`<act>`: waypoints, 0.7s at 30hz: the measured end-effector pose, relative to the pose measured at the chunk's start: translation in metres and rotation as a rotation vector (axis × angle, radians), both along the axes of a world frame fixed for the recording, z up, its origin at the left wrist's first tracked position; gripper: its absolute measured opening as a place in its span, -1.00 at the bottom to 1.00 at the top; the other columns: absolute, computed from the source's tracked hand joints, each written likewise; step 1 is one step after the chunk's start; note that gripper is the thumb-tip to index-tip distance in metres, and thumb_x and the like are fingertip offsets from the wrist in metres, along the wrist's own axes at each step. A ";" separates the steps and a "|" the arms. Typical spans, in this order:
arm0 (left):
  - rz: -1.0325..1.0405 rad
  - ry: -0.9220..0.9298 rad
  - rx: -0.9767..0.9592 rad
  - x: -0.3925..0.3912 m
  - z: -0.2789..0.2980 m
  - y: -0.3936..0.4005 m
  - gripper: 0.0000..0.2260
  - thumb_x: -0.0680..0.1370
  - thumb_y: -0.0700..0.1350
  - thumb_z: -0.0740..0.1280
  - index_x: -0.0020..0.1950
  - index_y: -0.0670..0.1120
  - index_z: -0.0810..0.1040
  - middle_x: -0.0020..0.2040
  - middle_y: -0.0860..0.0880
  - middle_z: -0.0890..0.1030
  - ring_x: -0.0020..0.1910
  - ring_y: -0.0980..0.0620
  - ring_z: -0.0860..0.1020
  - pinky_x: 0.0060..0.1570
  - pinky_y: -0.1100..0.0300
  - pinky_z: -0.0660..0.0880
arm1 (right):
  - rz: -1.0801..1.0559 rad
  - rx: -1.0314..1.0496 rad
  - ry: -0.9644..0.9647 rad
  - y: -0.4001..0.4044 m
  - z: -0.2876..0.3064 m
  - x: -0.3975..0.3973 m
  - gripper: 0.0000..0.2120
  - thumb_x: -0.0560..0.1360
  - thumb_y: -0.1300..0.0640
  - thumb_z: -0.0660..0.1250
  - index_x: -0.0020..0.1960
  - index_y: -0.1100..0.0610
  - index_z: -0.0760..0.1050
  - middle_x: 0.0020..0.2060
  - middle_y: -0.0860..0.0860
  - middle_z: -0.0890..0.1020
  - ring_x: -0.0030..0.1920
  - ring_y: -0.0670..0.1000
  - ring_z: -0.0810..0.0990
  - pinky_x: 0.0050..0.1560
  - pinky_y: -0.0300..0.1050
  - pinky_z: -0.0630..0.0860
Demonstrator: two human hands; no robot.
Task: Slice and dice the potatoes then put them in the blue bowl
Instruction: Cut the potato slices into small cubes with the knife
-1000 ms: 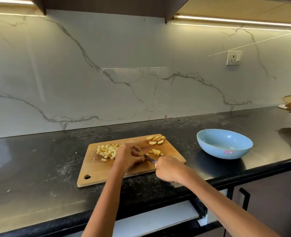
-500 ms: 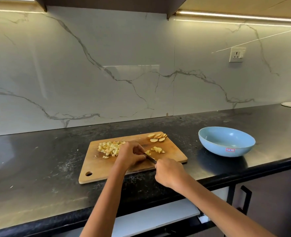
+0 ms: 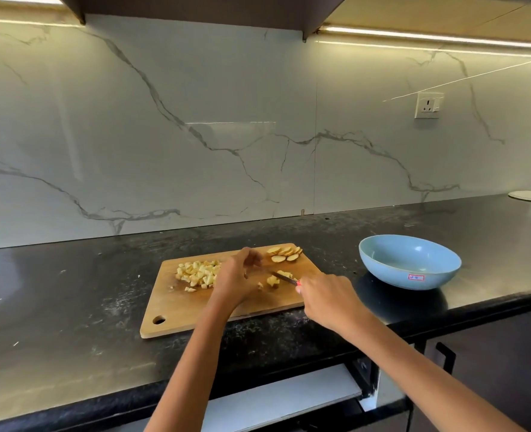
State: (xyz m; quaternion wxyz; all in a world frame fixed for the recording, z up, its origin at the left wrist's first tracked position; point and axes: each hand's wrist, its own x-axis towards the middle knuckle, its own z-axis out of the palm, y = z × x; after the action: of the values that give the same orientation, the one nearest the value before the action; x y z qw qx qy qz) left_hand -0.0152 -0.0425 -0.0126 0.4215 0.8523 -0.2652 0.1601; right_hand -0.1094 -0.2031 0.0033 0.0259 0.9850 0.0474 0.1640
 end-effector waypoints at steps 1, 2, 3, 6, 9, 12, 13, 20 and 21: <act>-0.018 -0.036 -0.003 -0.002 0.001 -0.002 -0.60 0.35 -0.47 0.29 0.06 -0.07 0.49 -0.04 0.03 0.55 0.00 0.11 0.53 -0.07 0.38 0.48 | 0.004 -0.023 -0.026 -0.001 0.000 0.000 -0.77 0.63 0.07 0.10 0.11 0.14 0.47 -0.03 0.07 0.61 -0.03 0.09 0.60 -0.19 -0.13 0.30; -0.033 -0.073 -0.005 -0.003 0.000 -0.004 -0.55 0.33 -0.50 0.27 0.06 -0.04 0.47 -0.05 0.05 0.55 0.00 0.12 0.52 -0.07 0.36 0.49 | 0.011 -0.050 -0.052 -0.001 0.000 0.000 -0.77 0.64 0.06 0.09 0.11 0.14 0.47 -0.04 0.06 0.61 -0.05 0.08 0.61 -0.20 -0.13 0.29; -0.050 -0.107 -0.005 -0.003 0.000 -0.005 -0.50 0.32 -0.52 0.24 0.06 0.00 0.47 -0.06 0.08 0.55 0.01 0.12 0.52 -0.06 0.33 0.51 | 0.021 -0.076 -0.079 -0.001 0.000 0.000 -0.76 0.64 0.05 0.08 0.10 0.14 0.46 -0.05 0.06 0.61 -0.06 0.08 0.61 -0.20 -0.13 0.29; -0.144 -0.136 0.025 -0.003 -0.004 -0.009 -0.35 0.27 -0.54 0.17 0.11 0.13 0.46 -0.11 0.20 0.60 0.04 0.11 0.56 0.04 0.09 0.54 | 0.047 -0.099 -0.140 -0.002 -0.003 0.001 -0.74 0.65 0.03 0.06 0.10 0.13 0.46 -0.06 0.06 0.62 -0.08 0.08 0.61 -0.21 -0.11 0.26; -0.183 -0.157 0.103 -0.001 -0.007 -0.013 -0.32 0.27 -0.49 0.24 0.16 0.20 0.43 -0.17 0.28 0.61 0.09 0.08 0.54 0.16 -0.03 0.47 | 0.054 -0.098 -0.150 -0.002 -0.003 0.002 -0.75 0.65 0.03 0.07 0.10 0.13 0.47 -0.07 0.06 0.62 -0.08 0.08 0.61 -0.22 -0.11 0.25; -0.051 -0.221 0.288 0.002 -0.010 -0.014 -0.40 0.38 -0.35 0.31 0.31 0.16 0.37 -0.07 0.30 0.59 0.23 0.10 0.41 0.38 -0.12 0.17 | 0.052 -0.106 -0.138 -0.003 -0.004 0.002 -0.76 0.64 0.04 0.10 0.10 0.13 0.47 -0.06 0.06 0.62 -0.08 0.07 0.61 -0.22 -0.12 0.26; 0.016 -0.216 0.351 0.003 -0.010 -0.013 -0.43 0.42 -0.29 0.33 0.36 0.14 0.33 0.01 0.28 0.58 0.28 0.09 0.36 0.42 -0.14 0.05 | 0.054 -0.107 -0.134 -0.004 -0.004 0.001 -0.77 0.64 0.04 0.10 0.10 0.13 0.47 -0.07 0.06 0.61 -0.09 0.07 0.61 -0.22 -0.12 0.26; 0.170 -0.198 0.242 0.003 -0.009 -0.011 -0.38 0.41 -0.39 0.19 0.43 -0.02 0.24 0.18 0.09 0.55 0.29 -0.01 0.35 0.37 -0.18 0.14 | 0.034 -0.099 -0.120 -0.013 -0.002 -0.001 -0.74 0.64 0.02 0.06 0.06 0.13 0.46 -0.13 0.04 0.59 -0.20 0.07 0.56 -0.23 -0.12 0.28; 0.199 -0.214 0.185 0.005 -0.010 -0.010 -0.41 0.41 -0.42 0.15 0.42 -0.07 0.27 0.17 0.03 0.56 0.24 -0.04 0.39 0.32 -0.15 0.24 | 0.021 -0.098 -0.125 -0.015 -0.001 -0.001 -0.72 0.65 0.00 0.05 0.06 0.13 0.46 -0.16 0.04 0.57 -0.24 0.07 0.53 -0.24 -0.13 0.28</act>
State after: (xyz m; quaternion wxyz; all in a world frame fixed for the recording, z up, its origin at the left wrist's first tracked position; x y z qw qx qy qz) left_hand -0.0101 -0.0526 -0.0229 0.2926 0.8876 -0.2364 0.2657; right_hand -0.1105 -0.2180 0.0023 0.0753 0.9698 0.0638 0.2230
